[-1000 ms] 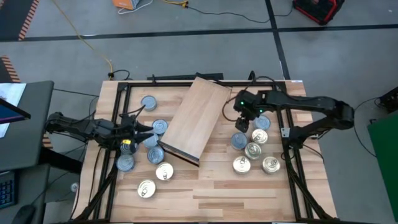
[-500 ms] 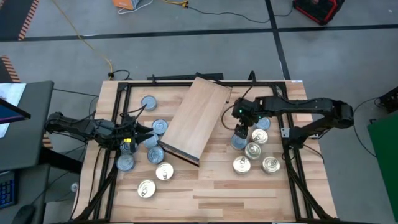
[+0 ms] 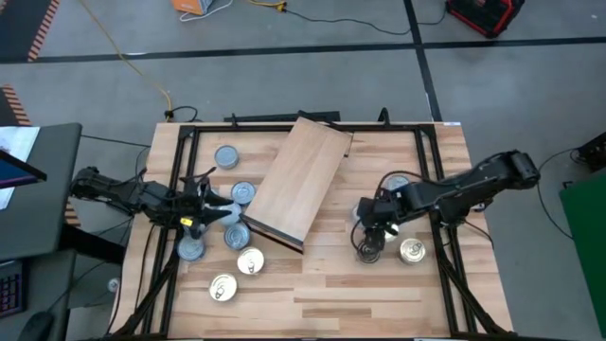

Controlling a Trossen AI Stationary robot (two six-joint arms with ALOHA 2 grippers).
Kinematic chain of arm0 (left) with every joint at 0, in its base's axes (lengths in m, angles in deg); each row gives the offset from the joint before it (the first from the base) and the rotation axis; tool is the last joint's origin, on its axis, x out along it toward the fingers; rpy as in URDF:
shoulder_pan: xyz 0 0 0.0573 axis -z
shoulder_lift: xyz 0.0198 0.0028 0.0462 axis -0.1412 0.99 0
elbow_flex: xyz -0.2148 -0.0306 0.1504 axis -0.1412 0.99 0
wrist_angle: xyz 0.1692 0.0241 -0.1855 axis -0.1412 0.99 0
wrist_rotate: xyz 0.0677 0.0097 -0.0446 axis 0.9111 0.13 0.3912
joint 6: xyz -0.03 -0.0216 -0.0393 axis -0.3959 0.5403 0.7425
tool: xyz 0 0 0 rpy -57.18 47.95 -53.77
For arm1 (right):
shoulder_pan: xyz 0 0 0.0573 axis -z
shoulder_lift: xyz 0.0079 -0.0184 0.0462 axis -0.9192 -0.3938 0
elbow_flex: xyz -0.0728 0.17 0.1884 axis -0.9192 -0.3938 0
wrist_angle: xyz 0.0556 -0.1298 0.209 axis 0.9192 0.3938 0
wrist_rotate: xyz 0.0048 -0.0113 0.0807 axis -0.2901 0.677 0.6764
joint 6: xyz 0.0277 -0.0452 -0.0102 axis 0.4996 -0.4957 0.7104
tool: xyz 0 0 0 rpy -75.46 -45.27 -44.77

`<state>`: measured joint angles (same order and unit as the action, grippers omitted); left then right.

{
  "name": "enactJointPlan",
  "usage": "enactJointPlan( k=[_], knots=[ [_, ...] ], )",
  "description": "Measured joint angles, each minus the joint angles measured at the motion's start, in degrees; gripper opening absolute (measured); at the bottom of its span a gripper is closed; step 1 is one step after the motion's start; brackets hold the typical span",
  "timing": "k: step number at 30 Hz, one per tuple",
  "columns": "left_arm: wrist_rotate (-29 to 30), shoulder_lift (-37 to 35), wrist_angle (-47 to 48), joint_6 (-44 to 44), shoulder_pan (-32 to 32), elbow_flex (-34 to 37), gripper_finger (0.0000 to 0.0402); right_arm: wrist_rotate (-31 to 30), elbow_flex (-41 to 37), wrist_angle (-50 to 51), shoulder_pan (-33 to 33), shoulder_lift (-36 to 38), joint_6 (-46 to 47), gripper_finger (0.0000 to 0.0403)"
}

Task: Stack canned seafood by type on shelf
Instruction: Put the blue pink tuna can on the shelf

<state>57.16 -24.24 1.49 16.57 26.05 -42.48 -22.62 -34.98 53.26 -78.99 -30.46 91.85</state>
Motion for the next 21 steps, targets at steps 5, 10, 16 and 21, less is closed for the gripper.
enactJointPlan(
  k=[5, 10, 16, 21],
  knots=[
    [3.0, 0.0, 1.21, -0.12, 0.0, 0.0, 0.0149, -2.07, 0.0, -2.35, 2.53, -3.88, 0.34, 0.0252],
    [-0.36, 0.0, 4.87, 0.06, 0.11, 0.0, 0.0149, -0.73, 1.68, -2.17, -1.96, -9.1, 0.07, 0.0217],
    [-0.96, 0.0, 9.22, 1.05, 0.11, 0.02, 0.0149, 3.11, 8.58, 5.44, -6.96, -11.97, 3.24, 0.0175],
    [-0.95, 0.0, 10.01, 1.08, 0.11, 0.02, 0.0149, 4.01, 10.28, 7.06, -9.97, -12.61, 8.27, 0.0149]
  ],
)
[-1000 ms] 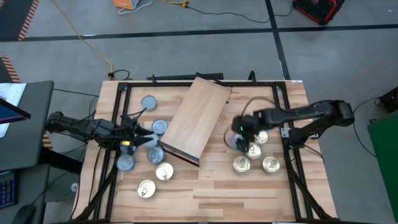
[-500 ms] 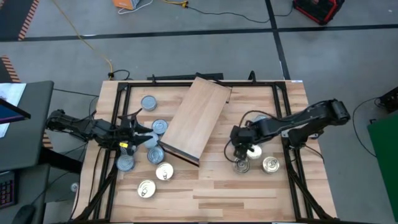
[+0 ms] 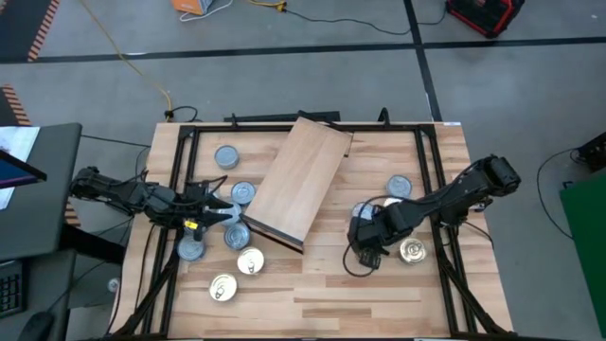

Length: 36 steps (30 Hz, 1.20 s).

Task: Stack canned seafood by type on shelf
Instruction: Put the blue pink tuna can on the shelf

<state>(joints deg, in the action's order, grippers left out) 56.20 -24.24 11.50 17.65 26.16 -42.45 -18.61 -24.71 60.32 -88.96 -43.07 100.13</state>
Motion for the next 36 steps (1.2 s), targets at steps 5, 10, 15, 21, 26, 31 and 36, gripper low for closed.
enactJointPlan(
  k=[5, 10, 15, 21, 26, 31, 36],
  knots=[
    [-0.69, 0.0, 1.33, 0.14, 0.0, 0.0, 0.0149, 0.23, -0.18, -0.38, -5.07, -2.59, 2.93, 0.0136],
    [-1.98, 0.0, 3.35, 1.36, 0.0, 0.0, 0.0149, -3.7, 0.4, 0.62, -10.13, -6.71, 3.0, 0.0134],
    [-2.01, 0.0, 4.42, 2.61, 0.0, 0.0, 0.0149, -13.54, 4.39, 6.43, -15.85, -11.67, 2.95, 0.0134],
    [-2.02, 0.0, 4.66, 2.69, 0.0, 0.0, 0.0149, -16.4, 8.04, 10.5, -20.74, -14.79, 5.03, 0.0134],
    [-1.68, 0.0, 4.67, 2.66, 0.0, 0.0, 0.0149, -18.57, 6.76, 12.59, -22.12, -14.75, 13.62, 0.0134],
    [-1.64, 0.0, 4.71, 2.73, 0.0, 0.0, 0.0149, -22.08, 6.62, 13.13, -22.04, -14.41, 18.7, 0.0134],
    [-1.66, 0.0, 4.67, 2.91, 0.0, 0.0, 0.0149, -21.42, 4.55, 13.03, -22.12, -13.54, 23.85, 0.0134]
  ],
)
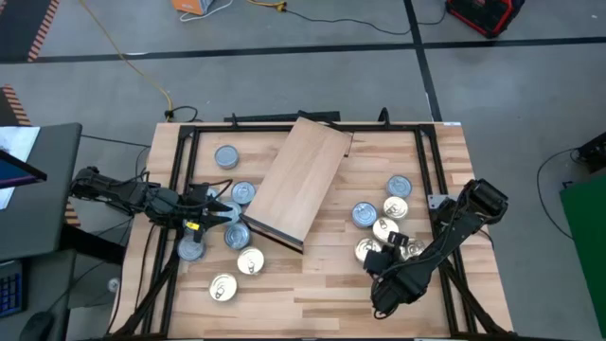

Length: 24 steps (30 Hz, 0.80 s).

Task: Stack canned seafood by type on shelf
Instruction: Put the blue pink tuna can on the shelf

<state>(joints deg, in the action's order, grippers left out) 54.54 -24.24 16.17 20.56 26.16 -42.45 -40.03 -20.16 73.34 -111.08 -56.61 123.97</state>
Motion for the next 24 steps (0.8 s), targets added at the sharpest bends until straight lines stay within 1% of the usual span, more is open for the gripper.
enactJointPlan(
  k=[5, 9, 16, 20, 24],
  knots=[
    [0.0, 0.0, -0.02, 0.12, 0.0, 0.0, 0.0149, 1.02, -6.68, -8.18, 0.04, 4.66, 3.87, 0.0134],
    [0.0, -0.01, -0.01, 0.12, 0.0, 0.0, 0.0149, 1.69, -11.06, -13.02, 0.0, 7.88, 4.94, 0.0134],
    [0.0, -0.02, 0.06, 0.68, 0.0, 0.0, 0.0149, 6.23, -14.41, -13.13, -1.54, 9.23, 9.33, 0.0134],
    [0.0, -0.02, 0.1, 0.77, 0.0, 0.0, 0.0149, 6.34, -15.4, -14.14, -2.39, 9.05, 12.23, 0.0134],
    [0.0, -0.02, 0.09, 0.99, 0.0, 0.0, 0.0149, 6.31, -15.32, -14.58, -1.62, 8.88, 12.15, 0.0134]
  ],
)
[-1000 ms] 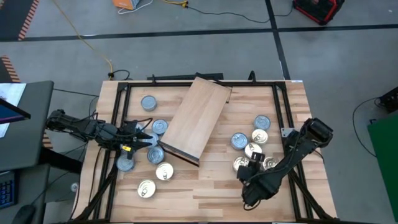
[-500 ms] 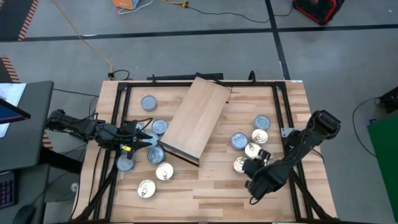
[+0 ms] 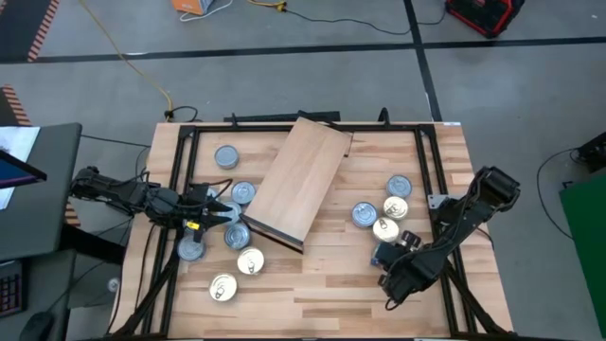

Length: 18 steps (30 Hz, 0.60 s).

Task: Stack canned seafood by type on shelf
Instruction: Put the blue pink tuna can on the shelf

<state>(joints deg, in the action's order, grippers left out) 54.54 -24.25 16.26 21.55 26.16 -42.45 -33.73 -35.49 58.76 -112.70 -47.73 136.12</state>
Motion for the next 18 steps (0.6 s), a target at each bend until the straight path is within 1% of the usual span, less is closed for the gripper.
enactJointPlan(
  k=[2, 4, 6, 9, 12, 14, 16, 18],
  knots=[
    [-0.01, -0.01, 0.0, 0.68, 0.0, 0.0, 0.0149, 0.52, 0.0, 0.49, 0.53, 0.35, -0.31, 0.0134],
    [-0.03, -0.01, 0.02, 1.23, 0.0, 0.0, 0.0149, 2.71, 0.48, 2.55, 1.19, 1.37, -0.44, 0.0134],
    [-0.23, 0.02, 0.02, 1.72, 0.0, 0.0, 0.0149, 3.78, 2.23, 6.2, 1.44, 2.88, -0.18, 0.0134],
    [-0.37, 0.02, 0.02, 1.92, 0.0, 0.0, 0.0149, 3.76, 6.0, 11.45, 1.42, 5.04, -1.26, 0.0134],
    [-0.39, 0.02, 0.02, 1.81, 0.0, 0.0, 0.0149, 2.94, 9.57, 11.88, 1.78, 6.97, -6.67, 0.0136],
    [-0.43, 0.02, 0.02, 0.88, 0.0, 0.0, 0.0149, 2.2, 11.47, 11.6, 2.54, 7.59, -11.52, 0.0144],
    [-0.29, 0.01, 0.02, 0.3, 0.0, 0.0, 0.0149, 2.01, 13.02, 10.56, 3.69, 7.87, -16.56, 0.0162],
    [-0.02, -0.01, 0.02, 0.26, 0.0, 0.0, 0.0149, 1.99, 14.51, 9.81, 5.11, 7.89, -21.48, 0.0191]
  ],
)
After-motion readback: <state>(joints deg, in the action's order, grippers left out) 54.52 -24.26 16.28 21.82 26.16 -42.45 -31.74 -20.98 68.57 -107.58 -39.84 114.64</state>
